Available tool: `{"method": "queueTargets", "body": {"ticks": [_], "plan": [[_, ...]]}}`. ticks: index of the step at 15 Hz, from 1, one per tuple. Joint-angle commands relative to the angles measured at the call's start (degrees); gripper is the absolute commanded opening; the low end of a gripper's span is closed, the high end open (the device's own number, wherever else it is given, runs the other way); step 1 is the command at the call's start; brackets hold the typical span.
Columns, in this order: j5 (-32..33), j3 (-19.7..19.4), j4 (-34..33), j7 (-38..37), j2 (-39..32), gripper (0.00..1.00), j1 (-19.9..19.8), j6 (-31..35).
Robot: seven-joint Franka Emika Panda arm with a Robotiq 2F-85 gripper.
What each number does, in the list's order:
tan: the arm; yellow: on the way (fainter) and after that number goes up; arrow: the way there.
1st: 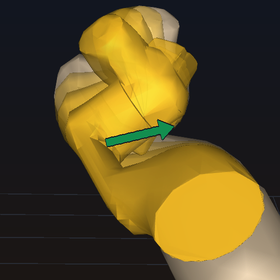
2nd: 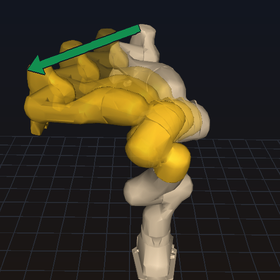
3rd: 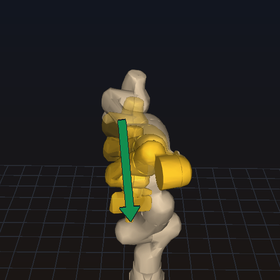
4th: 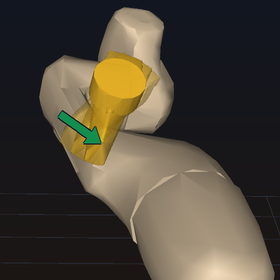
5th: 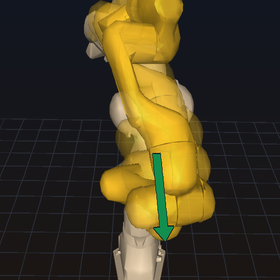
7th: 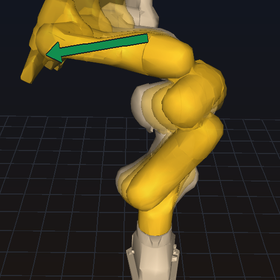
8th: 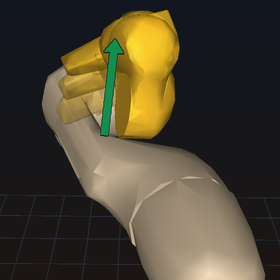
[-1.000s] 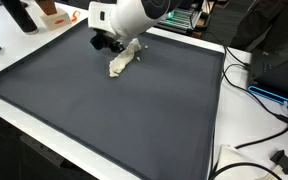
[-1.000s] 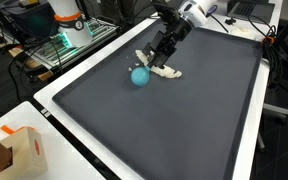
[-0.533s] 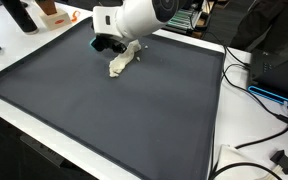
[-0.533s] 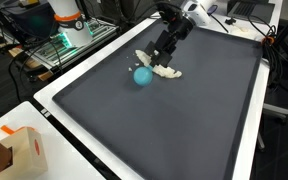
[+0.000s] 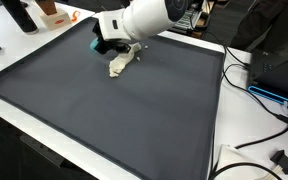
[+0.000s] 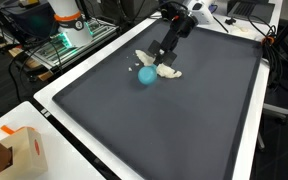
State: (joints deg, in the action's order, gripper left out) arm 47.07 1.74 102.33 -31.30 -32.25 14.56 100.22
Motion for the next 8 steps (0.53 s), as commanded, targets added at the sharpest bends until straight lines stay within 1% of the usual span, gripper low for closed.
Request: {"method": "queueTargets", "body": {"ticks": [1,8], "plan": [[1.6,0.7,3.4,3.6,2.8,0.25,-0.2,1.9],[2.0,1.9,7.7,10.5,6.5,0.25,-0.4,1.8]]}}
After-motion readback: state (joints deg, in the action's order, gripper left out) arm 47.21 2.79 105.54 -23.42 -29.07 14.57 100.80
